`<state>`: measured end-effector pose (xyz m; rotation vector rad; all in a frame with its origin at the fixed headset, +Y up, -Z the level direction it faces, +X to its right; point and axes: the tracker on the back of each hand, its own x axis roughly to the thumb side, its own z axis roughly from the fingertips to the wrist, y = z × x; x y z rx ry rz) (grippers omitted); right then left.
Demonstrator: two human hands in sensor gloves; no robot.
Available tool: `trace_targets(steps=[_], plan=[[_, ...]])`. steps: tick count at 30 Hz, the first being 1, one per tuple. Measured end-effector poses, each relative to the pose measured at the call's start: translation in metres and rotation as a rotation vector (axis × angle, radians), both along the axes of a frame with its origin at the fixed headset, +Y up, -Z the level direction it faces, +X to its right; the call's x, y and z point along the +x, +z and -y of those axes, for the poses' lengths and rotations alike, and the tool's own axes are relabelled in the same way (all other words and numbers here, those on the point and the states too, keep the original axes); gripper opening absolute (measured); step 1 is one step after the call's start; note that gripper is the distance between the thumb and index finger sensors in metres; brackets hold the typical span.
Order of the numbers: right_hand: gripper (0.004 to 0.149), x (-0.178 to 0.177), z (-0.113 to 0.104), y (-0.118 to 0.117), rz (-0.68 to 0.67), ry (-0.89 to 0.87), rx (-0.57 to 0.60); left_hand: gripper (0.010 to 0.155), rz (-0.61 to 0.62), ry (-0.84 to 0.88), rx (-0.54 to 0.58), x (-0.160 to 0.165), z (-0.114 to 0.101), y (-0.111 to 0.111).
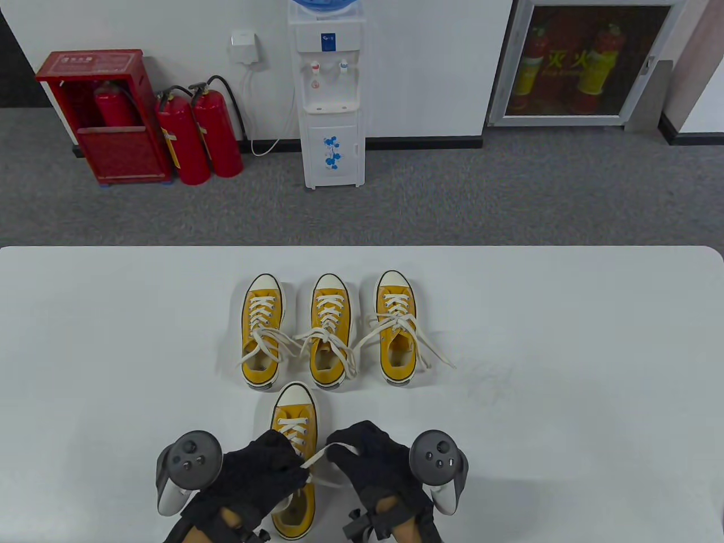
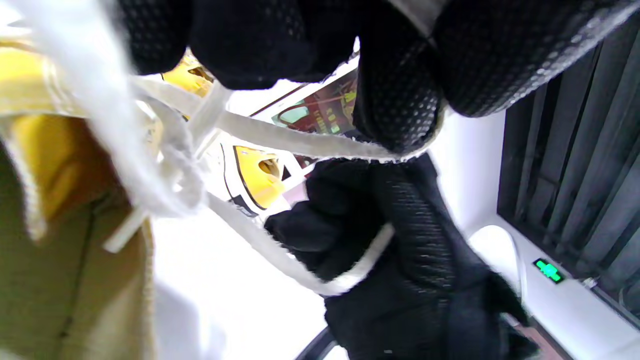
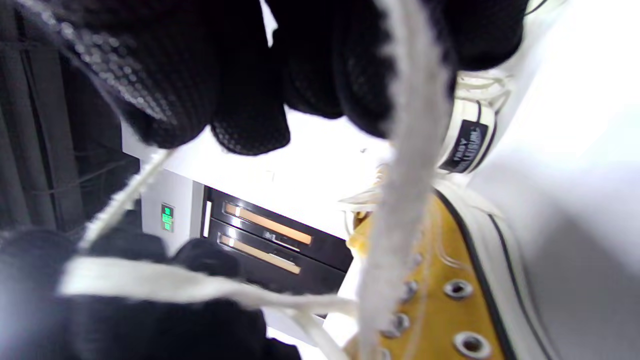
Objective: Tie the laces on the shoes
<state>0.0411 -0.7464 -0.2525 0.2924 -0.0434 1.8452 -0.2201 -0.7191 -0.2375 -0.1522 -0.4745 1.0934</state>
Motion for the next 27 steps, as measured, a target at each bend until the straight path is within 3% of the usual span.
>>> trace_targets(steps=[10,20,27], plan=[[0.050,0.004,0.004,0.001,0.140,0.209,-0.053,0.036,-0.021,0.129,-0.109,-0.007,0.012,-0.005],[0.054,0.024,-0.007,0.003,0.287,0.206,-0.053,0.037,-0.072,0.258,-0.208,-0.016,0.020,-0.007],[0.042,0.025,-0.015,0.010,0.287,0.188,0.058,0.037,-0.134,0.248,-0.197,-0.024,0.021,-0.009]])
